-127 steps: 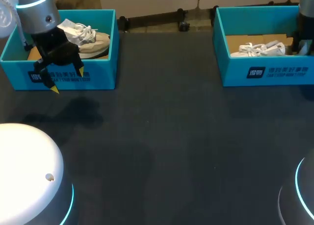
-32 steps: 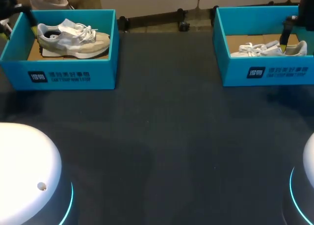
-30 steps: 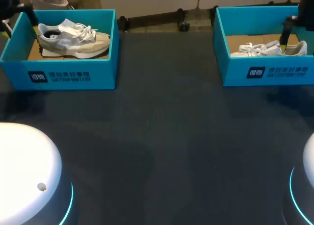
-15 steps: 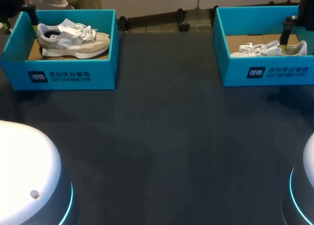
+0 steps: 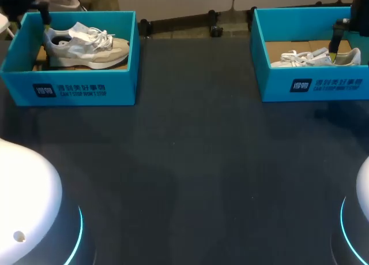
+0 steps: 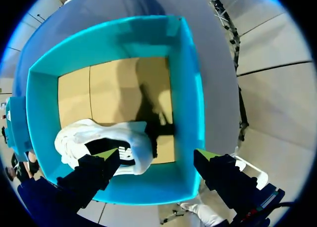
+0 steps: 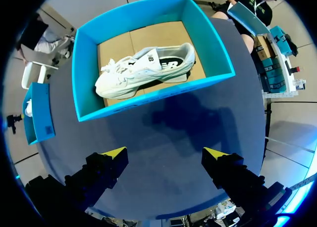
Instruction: Take the shoe out of the shoebox, open the shoe tongue, remove and reinsert the insole, then place the shoe into the shoebox
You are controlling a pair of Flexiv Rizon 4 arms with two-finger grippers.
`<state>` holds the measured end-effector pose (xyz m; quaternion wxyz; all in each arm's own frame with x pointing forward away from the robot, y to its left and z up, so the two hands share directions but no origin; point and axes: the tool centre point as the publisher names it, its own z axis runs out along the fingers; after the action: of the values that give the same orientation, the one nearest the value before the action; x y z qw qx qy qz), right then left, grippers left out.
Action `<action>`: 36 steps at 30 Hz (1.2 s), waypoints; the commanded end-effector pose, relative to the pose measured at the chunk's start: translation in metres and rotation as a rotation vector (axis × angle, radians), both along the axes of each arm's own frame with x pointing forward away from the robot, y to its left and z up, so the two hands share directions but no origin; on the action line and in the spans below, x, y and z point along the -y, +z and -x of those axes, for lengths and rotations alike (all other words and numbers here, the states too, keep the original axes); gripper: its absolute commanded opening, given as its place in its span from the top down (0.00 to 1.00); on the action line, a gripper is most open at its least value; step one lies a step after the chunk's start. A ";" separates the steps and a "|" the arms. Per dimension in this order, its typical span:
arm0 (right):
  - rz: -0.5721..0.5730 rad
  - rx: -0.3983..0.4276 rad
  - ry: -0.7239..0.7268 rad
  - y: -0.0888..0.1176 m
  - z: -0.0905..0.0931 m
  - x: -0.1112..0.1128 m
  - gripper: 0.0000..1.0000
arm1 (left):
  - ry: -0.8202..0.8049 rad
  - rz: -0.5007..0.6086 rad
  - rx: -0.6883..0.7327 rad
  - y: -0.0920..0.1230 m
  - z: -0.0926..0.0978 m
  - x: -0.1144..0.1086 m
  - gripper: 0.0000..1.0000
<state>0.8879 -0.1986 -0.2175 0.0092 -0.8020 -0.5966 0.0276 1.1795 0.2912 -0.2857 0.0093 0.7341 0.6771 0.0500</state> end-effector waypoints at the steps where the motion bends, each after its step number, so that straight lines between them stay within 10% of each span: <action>1: 0.001 0.002 -0.001 0.000 0.001 0.000 0.00 | -0.013 0.007 -0.014 -0.007 -0.015 0.004 0.00; 36: 0.001 0.002 -0.001 0.000 0.001 0.000 0.00 | 0.017 -0.035 -0.048 -0.075 -0.026 0.016 0.00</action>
<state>0.8879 -0.1986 -0.2175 0.0093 -0.8020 -0.5966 0.0275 1.1937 0.2747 -0.3538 -0.0142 0.7300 0.6814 0.0508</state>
